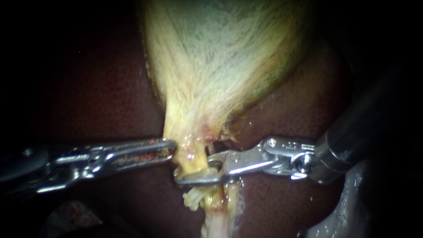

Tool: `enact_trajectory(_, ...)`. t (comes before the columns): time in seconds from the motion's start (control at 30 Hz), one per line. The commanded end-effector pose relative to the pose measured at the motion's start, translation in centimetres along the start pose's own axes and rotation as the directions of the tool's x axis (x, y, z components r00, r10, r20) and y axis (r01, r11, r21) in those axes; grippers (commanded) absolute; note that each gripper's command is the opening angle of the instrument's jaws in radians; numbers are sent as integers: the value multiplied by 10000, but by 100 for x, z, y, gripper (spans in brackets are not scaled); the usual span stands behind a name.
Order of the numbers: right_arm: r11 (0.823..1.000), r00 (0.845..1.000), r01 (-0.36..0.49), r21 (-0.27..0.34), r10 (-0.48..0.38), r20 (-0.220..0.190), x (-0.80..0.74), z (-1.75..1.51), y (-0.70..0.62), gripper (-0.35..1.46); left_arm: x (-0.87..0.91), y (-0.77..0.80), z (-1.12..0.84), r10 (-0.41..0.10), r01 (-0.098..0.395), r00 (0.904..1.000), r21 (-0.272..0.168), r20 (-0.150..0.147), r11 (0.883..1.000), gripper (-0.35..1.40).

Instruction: Going back third clip left tube

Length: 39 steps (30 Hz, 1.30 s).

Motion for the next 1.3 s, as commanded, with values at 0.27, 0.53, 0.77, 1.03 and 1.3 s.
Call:
enact_trajectory(0.27,10000,10000,64,-9,-64,29,-9,6,-4,4,0,0,-1,0,0,10000,3,0,10000,-35)
enact_trajectory(0.53,9992,9994,349,-199,-350,-14,-8,10,0,51,0,0,-4,4,-4,10000,10,-3,10000,-35)
enact_trajectory(0.77,9978,9982,591,-312,-592,-24,-15,-2,10,53,1,-2,-7,5,-5,10000,11,-4,10000,-35)
enact_trajectory(1.03,9971,9980,629,-435,-632,-54,-27,-36,-4,54,1,-1,-8,9,-9,10000,20,-8,10000,-35)
enact_trajectory(1.3,9923,9949,983,-750,-996,-135,-15,-89,-22,55,1,2,-6,13,-13,10000,30,-12,10000,-35)
